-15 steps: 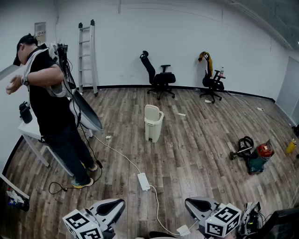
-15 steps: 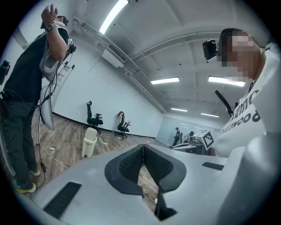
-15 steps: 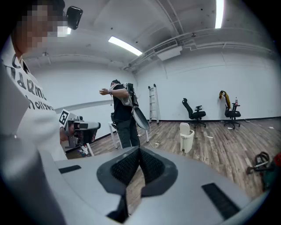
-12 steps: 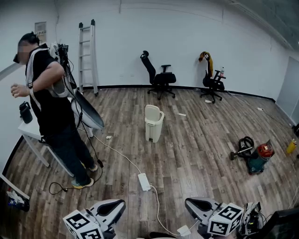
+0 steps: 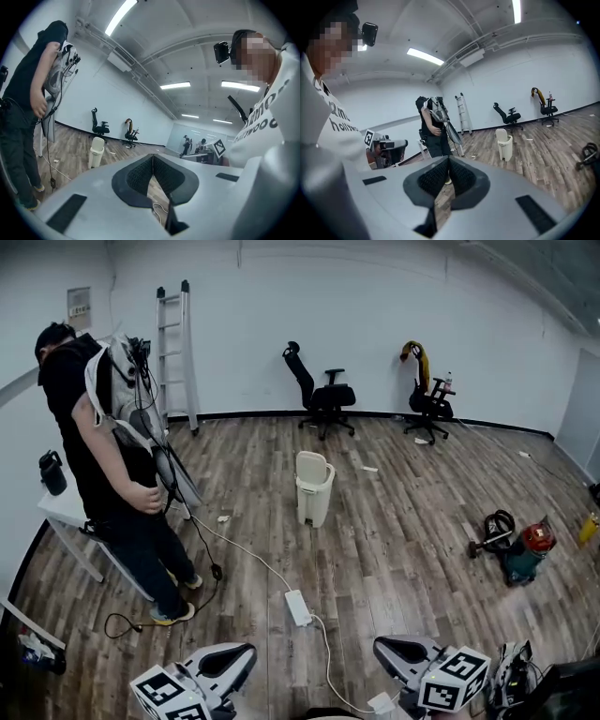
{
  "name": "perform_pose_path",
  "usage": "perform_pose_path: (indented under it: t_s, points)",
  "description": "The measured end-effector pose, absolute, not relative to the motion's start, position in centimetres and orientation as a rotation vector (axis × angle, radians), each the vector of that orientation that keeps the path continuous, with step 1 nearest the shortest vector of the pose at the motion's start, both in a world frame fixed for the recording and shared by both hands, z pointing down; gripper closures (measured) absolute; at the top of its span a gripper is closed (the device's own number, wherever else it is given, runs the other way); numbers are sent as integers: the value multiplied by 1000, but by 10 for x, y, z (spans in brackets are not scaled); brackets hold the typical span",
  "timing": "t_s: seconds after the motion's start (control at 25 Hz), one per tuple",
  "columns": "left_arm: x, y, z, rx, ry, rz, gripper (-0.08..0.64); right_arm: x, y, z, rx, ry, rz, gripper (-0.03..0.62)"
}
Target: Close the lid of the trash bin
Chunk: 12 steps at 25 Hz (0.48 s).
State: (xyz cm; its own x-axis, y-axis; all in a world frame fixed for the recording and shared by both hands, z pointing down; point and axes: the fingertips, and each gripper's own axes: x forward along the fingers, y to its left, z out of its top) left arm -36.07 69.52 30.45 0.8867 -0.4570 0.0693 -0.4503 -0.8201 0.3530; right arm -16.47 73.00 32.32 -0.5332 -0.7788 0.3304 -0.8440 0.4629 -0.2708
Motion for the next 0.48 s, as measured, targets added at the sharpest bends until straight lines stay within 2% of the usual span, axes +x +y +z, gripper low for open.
perform_pose_path:
  t_s: [0.2, 0.48]
  points:
    - [-367, 666, 321, 2701, -671, -16, 552, -176, 722, 331, 1473, -2552, 573, 581]
    - [-336, 610, 312, 2726, -679, -31, 552, -117, 712, 341, 1555, -2448, 646, 581]
